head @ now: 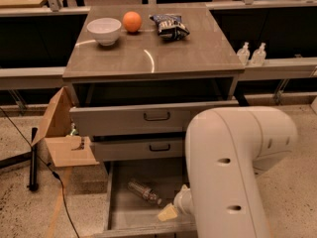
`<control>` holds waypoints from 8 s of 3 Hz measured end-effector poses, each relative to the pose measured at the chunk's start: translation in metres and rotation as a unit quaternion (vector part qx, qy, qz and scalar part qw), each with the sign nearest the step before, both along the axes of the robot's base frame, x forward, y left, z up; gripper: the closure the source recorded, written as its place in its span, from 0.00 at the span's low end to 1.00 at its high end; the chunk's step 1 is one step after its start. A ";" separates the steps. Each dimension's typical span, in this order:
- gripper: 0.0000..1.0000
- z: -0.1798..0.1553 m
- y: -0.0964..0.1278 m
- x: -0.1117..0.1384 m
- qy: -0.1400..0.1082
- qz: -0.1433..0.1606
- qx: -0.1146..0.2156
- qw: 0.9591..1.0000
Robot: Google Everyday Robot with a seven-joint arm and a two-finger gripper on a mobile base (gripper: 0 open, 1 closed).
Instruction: Pick water bottle from bottom drawer and place on counter
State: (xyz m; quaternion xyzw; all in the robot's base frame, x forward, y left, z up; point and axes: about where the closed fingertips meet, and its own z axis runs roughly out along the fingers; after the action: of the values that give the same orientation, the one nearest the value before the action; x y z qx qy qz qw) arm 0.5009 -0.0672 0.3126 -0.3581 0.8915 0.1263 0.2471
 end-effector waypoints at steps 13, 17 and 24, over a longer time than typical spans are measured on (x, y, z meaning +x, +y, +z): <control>0.87 -0.190 0.094 0.102 -0.087 0.061 0.077 0.991; 1.00 -0.015 0.032 0.033 -0.116 0.130 0.006 0.985; 1.00 0.266 0.030 0.000 -0.226 0.224 -0.027 0.948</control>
Offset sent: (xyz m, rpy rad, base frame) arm 0.0324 0.0667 -0.0994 0.0991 -0.1455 0.0389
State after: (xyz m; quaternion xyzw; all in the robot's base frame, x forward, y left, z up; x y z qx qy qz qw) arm 0.5005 -0.0371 0.5787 -0.5744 0.7120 0.0701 0.3977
